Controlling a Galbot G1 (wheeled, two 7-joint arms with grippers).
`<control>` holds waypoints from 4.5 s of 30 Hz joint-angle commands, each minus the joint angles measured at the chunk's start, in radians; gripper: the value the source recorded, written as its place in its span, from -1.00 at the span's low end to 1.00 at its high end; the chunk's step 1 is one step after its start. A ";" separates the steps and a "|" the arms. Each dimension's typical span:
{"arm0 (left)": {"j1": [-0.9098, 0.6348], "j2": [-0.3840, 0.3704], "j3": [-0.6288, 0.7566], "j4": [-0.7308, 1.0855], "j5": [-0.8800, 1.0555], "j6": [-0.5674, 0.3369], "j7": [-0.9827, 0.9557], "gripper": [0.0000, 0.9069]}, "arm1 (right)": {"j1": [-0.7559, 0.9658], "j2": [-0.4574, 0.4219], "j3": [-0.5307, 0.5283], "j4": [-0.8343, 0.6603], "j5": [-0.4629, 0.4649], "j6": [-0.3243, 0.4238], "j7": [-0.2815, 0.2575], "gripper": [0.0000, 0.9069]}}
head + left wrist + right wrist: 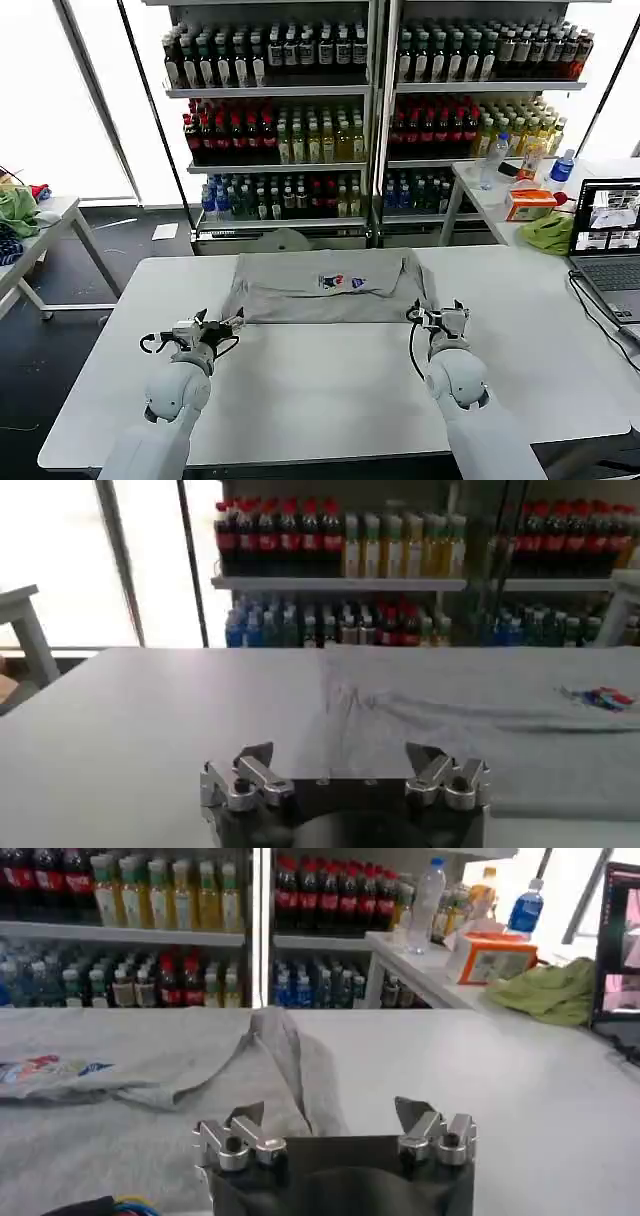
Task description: Fold and organize the clothes.
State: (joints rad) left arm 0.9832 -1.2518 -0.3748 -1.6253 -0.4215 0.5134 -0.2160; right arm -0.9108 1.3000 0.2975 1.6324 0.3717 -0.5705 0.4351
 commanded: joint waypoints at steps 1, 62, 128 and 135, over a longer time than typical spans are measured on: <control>0.016 0.000 -0.003 0.018 0.005 0.003 0.001 1.00 | -0.009 0.005 0.001 -0.012 0.002 -0.007 0.000 1.00; 0.198 0.000 0.041 -0.285 0.173 -0.025 0.032 -1.00 | -0.304 0.010 0.078 0.328 -0.002 0.034 -0.036 -1.00; 0.833 -0.085 -0.110 -0.696 0.236 -0.104 -0.020 1.00 | -0.729 -0.055 0.300 0.629 0.004 0.075 0.191 1.00; 0.757 -0.030 -0.203 -0.719 0.152 -0.074 -0.027 1.00 | -0.635 -0.071 0.372 0.611 0.105 0.088 0.187 1.00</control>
State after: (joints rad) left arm 1.7897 -1.3264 -0.4784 -2.2942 -0.1963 0.4189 -0.2377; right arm -1.6198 1.2350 0.5947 2.2441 0.3851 -0.4987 0.6203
